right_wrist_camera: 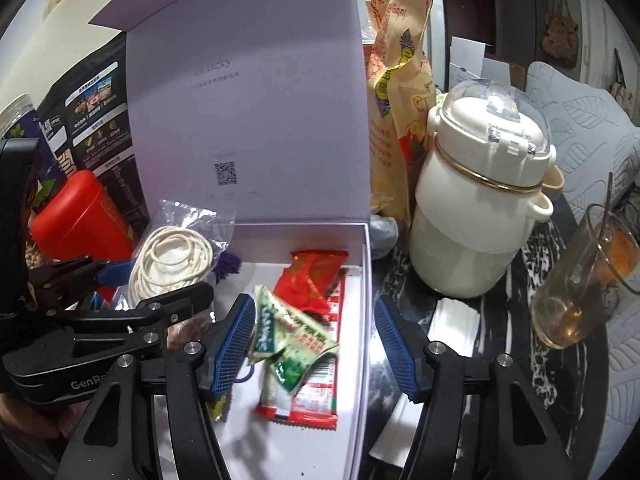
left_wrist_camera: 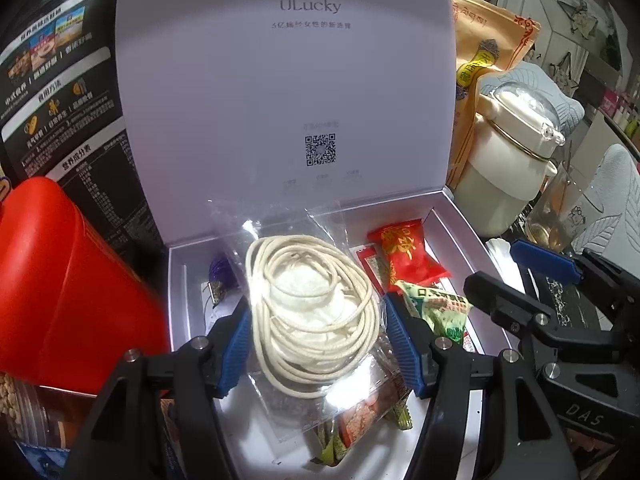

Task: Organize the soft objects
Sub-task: 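Lower both items into the lavender box and open both grippers, then withdraw both grippers from the box back over the table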

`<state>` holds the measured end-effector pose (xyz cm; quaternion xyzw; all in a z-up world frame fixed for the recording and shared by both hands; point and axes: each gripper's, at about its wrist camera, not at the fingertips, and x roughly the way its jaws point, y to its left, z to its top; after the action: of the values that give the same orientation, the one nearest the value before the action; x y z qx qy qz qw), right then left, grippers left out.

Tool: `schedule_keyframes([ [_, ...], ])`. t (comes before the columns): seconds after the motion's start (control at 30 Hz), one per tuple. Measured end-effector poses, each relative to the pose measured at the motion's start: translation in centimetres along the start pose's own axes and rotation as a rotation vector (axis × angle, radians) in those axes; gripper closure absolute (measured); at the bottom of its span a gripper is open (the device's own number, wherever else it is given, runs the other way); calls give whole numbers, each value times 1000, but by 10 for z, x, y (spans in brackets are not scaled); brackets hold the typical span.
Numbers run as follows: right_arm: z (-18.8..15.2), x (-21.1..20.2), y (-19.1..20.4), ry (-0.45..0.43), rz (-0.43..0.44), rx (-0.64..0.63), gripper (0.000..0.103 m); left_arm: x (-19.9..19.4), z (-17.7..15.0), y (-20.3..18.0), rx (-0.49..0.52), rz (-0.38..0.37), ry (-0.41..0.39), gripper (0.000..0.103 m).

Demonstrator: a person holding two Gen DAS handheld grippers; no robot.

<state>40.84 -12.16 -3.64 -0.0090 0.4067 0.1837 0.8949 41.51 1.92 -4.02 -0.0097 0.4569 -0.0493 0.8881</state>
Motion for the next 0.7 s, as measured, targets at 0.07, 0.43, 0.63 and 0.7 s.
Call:
schedule_keyframes([
  [0.07,1,-1,-1,0,-7,-3,40,-3,0,-1,7,12,-1,41],
  [0.43,6,-16,-5,-25,-1,2,40,-20,4,-2,2,17,-31,21],
  [0.63,6,-31,-2,-54,-7,-5,40,-32,3,2,-16,19,-51,21],
  [0.7,6,-36,-2,-66,-7,-1,40,-37,3,3,-15,29,-60,21],
])
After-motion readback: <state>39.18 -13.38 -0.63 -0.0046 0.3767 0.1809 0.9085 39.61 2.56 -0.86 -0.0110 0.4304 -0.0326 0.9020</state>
